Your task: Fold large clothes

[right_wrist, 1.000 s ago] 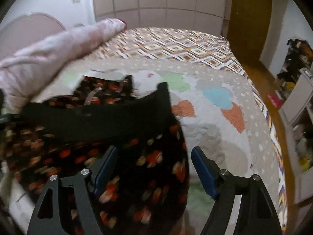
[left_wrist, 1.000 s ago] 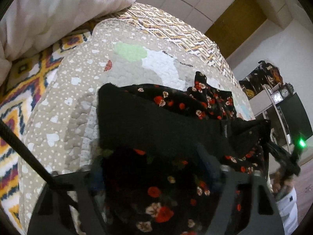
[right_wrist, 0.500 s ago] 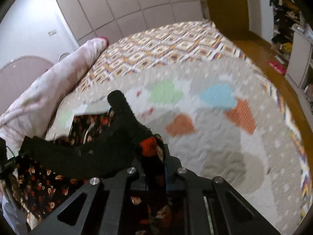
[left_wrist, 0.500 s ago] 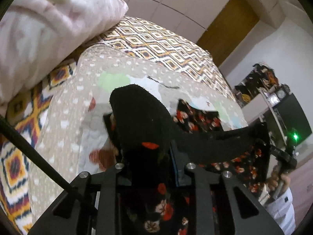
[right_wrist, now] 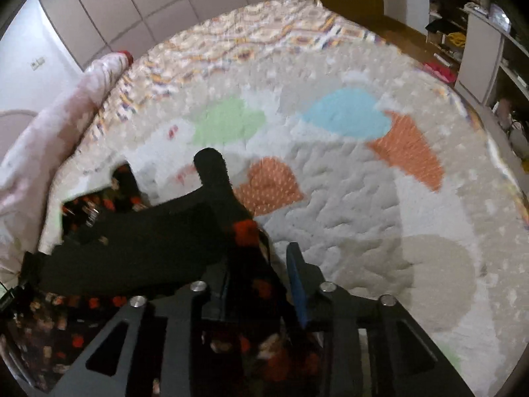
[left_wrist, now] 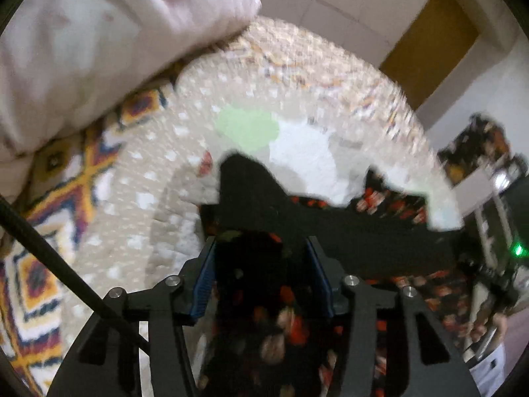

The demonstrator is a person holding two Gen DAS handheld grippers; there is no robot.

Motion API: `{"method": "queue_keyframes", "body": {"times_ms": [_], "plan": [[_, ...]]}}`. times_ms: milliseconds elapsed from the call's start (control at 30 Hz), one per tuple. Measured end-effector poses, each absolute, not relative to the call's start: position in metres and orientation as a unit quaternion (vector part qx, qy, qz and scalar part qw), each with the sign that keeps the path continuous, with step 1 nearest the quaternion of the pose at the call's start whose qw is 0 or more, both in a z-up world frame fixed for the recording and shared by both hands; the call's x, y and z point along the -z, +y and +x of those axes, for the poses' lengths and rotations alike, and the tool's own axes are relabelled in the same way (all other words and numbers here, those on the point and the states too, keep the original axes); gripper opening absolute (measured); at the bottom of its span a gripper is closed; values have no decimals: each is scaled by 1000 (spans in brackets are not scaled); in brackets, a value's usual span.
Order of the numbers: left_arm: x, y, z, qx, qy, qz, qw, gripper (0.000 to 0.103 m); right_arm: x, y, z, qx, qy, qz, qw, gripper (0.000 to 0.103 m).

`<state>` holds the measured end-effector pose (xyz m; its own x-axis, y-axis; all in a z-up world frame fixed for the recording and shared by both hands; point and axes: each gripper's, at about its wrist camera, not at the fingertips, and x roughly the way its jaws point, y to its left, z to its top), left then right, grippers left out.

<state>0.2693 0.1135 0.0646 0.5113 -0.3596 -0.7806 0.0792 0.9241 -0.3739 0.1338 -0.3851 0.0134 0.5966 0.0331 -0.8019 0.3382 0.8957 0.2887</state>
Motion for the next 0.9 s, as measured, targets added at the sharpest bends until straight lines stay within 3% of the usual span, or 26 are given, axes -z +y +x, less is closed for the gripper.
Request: {"method": "queue_keyframes", "body": {"times_ms": [133, 267, 633, 667, 700, 733, 900], "plan": [[-103, 147, 235, 126, 444, -173, 870, 62, -64, -384, 88, 78, 399, 196, 892, 44], [-117, 172, 191, 128, 425, -169, 880, 75, -95, -343, 51, 19, 396, 156, 905, 44], [-34, 159, 140, 242, 480, -175, 825, 83, -69, -145, 13, -196, 446, 97, 868, 50], [-25, 154, 141, 249, 489, -172, 818, 77, -62, -138, 13, -191, 450, 86, 868, 50], [-19, 151, 144, 259, 499, -177, 808, 63, -57, -132, 14, -182, 452, 70, 871, 50], [-16, 150, 146, 269, 511, -185, 795, 26, -50, -128, 16, -172, 454, 52, 872, 50], [-48, 178, 137, 257, 485, -203, 811, 19, -47, -123, 25, -158, 449, 58, 878, 50]]}}
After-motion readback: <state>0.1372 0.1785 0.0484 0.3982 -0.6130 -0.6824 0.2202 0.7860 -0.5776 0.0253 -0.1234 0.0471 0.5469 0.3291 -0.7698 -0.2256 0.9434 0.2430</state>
